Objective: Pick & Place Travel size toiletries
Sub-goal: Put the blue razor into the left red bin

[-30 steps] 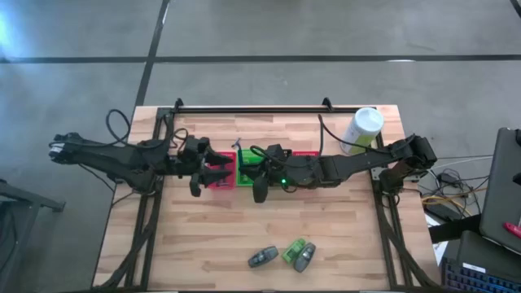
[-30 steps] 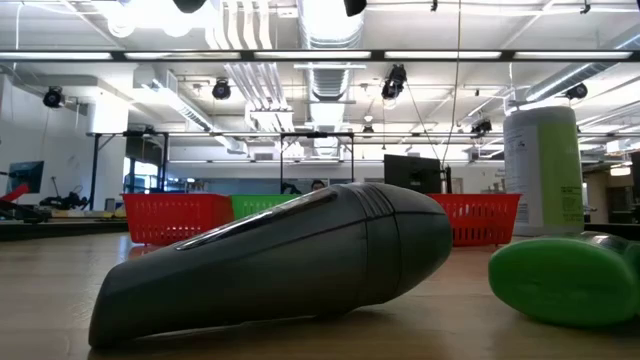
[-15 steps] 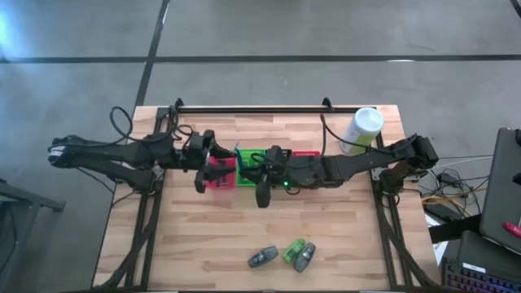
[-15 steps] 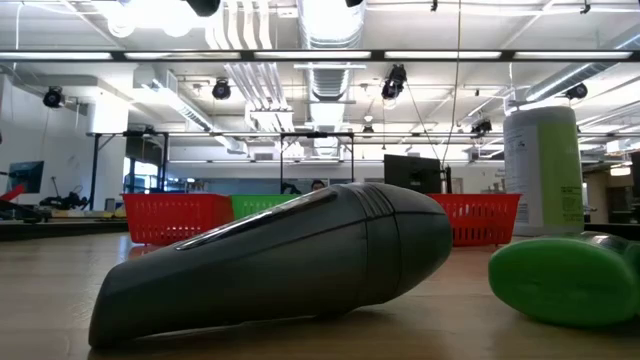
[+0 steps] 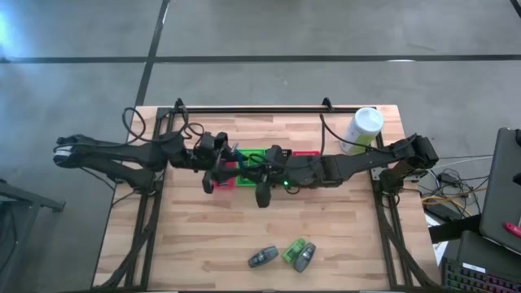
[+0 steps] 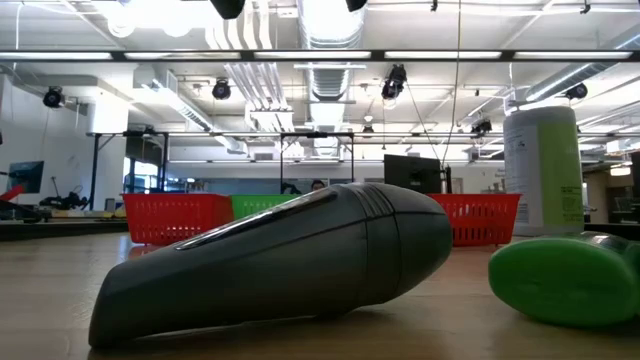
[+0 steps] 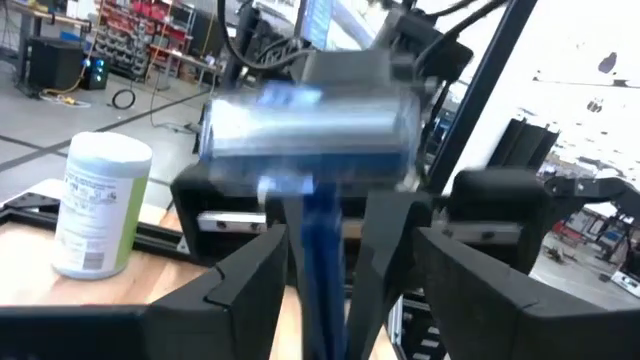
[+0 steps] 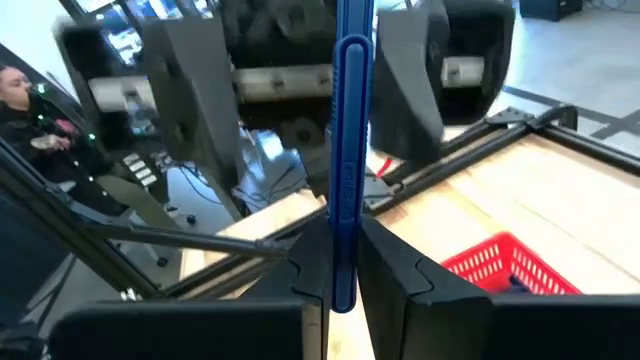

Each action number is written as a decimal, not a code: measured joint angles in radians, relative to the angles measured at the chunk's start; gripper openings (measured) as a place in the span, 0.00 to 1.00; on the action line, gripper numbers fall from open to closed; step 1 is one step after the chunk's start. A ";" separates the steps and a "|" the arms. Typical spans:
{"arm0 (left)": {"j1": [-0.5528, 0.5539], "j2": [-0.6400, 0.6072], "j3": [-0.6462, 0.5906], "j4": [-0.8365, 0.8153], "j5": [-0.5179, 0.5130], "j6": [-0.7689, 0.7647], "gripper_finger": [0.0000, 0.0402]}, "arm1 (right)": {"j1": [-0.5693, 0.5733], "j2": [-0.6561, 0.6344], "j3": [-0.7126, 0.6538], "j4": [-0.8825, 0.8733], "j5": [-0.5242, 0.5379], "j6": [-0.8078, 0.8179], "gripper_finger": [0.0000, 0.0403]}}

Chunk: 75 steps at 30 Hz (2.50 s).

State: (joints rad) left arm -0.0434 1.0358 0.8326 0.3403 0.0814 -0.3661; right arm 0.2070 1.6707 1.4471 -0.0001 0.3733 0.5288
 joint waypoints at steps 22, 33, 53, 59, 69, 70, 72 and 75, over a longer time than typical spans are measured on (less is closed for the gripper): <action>0.016 -0.022 -0.002 -0.065 0.001 0.014 0.11 | 0.000 0.000 0.000 -0.002 0.013 0.011 0.08; 0.023 -0.022 -0.002 -0.143 -0.030 0.052 0.09 | 0.000 0.000 0.000 -0.015 0.020 -0.006 0.45; 0.206 -0.145 -0.041 -0.972 -0.441 -0.519 0.10 | -0.029 -0.063 0.000 -0.557 0.101 0.419 0.86; 0.279 -0.029 -0.137 -0.883 -0.251 -0.605 0.11 | -0.049 -0.067 0.000 -0.558 0.101 0.422 0.89; 0.297 0.108 -0.197 -0.825 -0.128 -0.621 0.11 | -0.050 -0.068 0.000 -0.559 0.101 0.400 0.83; 0.298 0.121 -0.197 -0.822 -0.128 -0.621 0.11 | -0.050 -0.068 0.000 -0.560 0.101 0.397 0.83; 0.298 0.147 -0.197 -0.810 -0.124 -0.614 0.11 | -0.050 -0.068 0.000 -0.564 0.101 0.390 0.81; 0.298 0.182 -0.197 -0.787 -0.121 -0.594 0.11 | -0.050 -0.068 0.000 -0.566 0.101 0.381 0.80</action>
State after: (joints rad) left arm 0.2543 1.2174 0.6353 -0.4465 -0.0400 -0.9601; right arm 0.1566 1.6028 1.4475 -0.5657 0.4744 0.9099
